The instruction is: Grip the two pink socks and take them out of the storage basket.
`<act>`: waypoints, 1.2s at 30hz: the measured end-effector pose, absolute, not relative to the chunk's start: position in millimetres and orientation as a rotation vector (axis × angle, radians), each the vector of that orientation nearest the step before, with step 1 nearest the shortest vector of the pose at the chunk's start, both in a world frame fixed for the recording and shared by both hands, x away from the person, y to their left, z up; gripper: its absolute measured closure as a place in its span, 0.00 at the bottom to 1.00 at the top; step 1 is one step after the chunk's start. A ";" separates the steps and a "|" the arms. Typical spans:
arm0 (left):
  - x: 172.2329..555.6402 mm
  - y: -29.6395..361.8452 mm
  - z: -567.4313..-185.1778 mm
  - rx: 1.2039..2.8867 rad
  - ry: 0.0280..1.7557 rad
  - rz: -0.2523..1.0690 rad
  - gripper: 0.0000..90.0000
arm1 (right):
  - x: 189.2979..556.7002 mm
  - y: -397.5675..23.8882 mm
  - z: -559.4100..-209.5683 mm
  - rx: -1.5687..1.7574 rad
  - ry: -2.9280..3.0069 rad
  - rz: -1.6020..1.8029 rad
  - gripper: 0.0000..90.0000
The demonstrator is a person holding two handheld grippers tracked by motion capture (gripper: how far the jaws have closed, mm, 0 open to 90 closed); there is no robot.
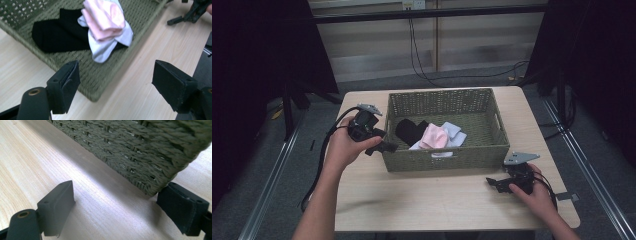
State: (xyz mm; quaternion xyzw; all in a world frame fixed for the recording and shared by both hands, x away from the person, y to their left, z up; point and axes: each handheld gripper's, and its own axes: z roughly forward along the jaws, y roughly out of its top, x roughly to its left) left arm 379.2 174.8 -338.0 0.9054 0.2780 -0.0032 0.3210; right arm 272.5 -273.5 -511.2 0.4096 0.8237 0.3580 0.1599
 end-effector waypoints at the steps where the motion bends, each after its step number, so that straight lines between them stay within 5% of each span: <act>1: 380.3 172.2 -337.4 2.365 0.744 -0.007 0.24 | 272.5 -273.6 -511.2 1.170 2.354 1.023 0.15; 18: 406.0 128.5 -349.0 2.280 0.785 -0.032 0.22 | 272.5 -273.5 -511.2 1.170 2.353 1.023 0.15; 36: 431.8 107.5 -380.3 2.330 0.949 -0.043 0.33 | 272.7 -273.6 -511.3 1.167 2.353 1.024 0.15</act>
